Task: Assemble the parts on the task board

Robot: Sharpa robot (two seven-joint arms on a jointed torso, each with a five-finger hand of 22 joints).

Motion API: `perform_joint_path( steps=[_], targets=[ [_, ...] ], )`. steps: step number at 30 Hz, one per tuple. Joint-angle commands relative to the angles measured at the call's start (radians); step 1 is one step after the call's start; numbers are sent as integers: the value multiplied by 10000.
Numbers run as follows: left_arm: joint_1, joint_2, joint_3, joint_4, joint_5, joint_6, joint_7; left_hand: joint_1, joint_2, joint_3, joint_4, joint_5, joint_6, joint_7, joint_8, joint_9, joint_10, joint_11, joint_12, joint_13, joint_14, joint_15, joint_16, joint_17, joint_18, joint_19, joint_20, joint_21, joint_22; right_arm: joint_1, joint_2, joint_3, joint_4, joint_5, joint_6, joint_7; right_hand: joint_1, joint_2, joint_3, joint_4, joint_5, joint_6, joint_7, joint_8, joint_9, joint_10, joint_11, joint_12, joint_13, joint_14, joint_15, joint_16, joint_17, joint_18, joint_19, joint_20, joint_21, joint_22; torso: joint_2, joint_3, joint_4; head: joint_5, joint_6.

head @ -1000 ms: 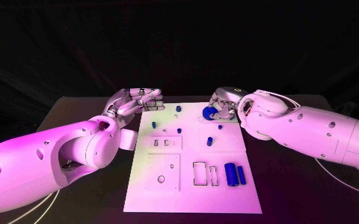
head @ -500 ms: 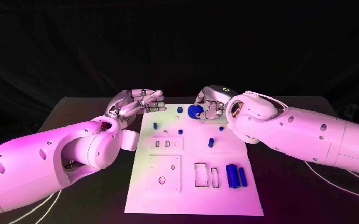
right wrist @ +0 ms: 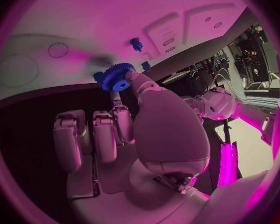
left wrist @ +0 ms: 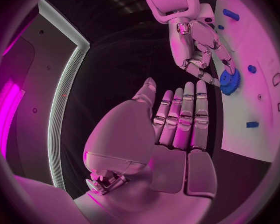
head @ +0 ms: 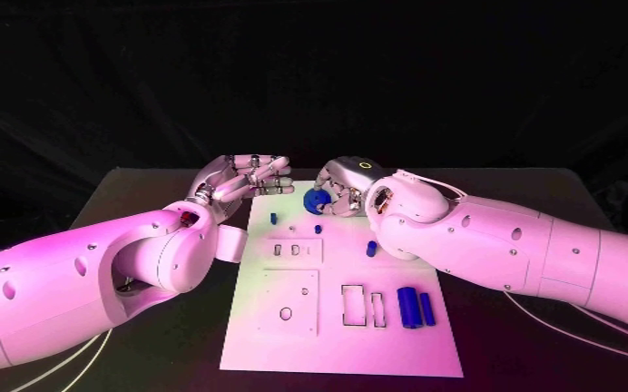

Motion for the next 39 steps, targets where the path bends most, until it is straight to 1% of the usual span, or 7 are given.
perform_joint_path(
  steps=[1,11,19,26,33,36,39],
  targets=[
    [10,29,5,20,-2,199,67,-27,89,-2,-50,55,-63,63,-53,1,-14,28,-66,-1,8,67,-58,12,52,-52,32,-65,-17,-72,130,-6,-208,-326,-161,-9,21,107,40,-1,28,89,-9,35,16,-15,-21,-28,1008,1025,-63,55,2635,-200,1028,-47,33,2566,1,2,1,20,-32],
    [11,39,6,15,-2,213,61,-27,89,-2,-50,55,-63,63,-53,1,-14,28,-66,-1,8,67,-58,12,52,-52,32,-65,-17,-207,460,-15,-704,-452,-278,-96,12,101,49,-8,25,72,-2,23,11,-39,-18,-54,988,1025,-62,55,2635,-196,1021,-48,22,2552,-10,6,-15,49,-43],
    [11,50,6,7,-2,228,45,-27,89,-2,-50,55,-63,63,-53,1,-14,28,-66,-1,8,67,-58,12,52,-52,32,-65,-17,-223,646,-15,-881,-487,-363,-83,-12,86,67,-21,2,28,15,-7,-1,-71,-5,-82,970,1025,-56,55,2635,-191,1012,-46,9,2536,-9,9,-12,41,-18],
    [11,60,6,2,-2,241,29,-24,99,4,-57,54,-63,63,-57,1,-14,28,-67,-1,5,68,-71,13,52,-55,33,-69,-20,-232,757,-15,-975,-477,-346,-62,-141,32,84,-33,-241,-165,90,-141,-56,-180,61,-190,891,1025,-4,55,2635,-183,997,-11,-13,2508,-8,2,-4,34,-13],
    [11,61,6,-3,-2,242,15,-23,105,8,-61,54,-63,63,-58,2,-14,28,-67,0,3,69,-78,14,51,-57,34,-71,-23,-236,811,-15,-1022,-394,-156,32,-419,-99,-62,15,-844,-626,231,-468,-184,-357,200,-368,755,1025,116,55,2635,-173,975,96,-45,2471,-9,2,-16,48,-29],
    [11,60,6,-5,-2,243,10,-23,105,8,-61,54,-63,63,-58,2,-14,28,-67,0,3,69,-78,14,51,-57,34,-71,-23,-237,809,-15,-1036,-355,-35,29,-548,-135,-176,74,-957,-848,289,-609,-241,-441,256,-453,687,1025,167,55,2635,-166,963,144,-63,2451,-10,2,-8,55,-43],
    [11,55,6,-6,-2,241,8,-23,105,8,-61,54,-63,63,-58,2,-14,28,-67,0,3,69,-78,14,51,-57,34,-71,-23,-237,799,-15,-1049,-329,107,6,-648,-151,-278,137,-971,-996,327,-645,-281,-516,293,-529,627,1025,202,55,2635,-162,953,180,-76,2435,-14,4,-13,62,-43]
  ],
)
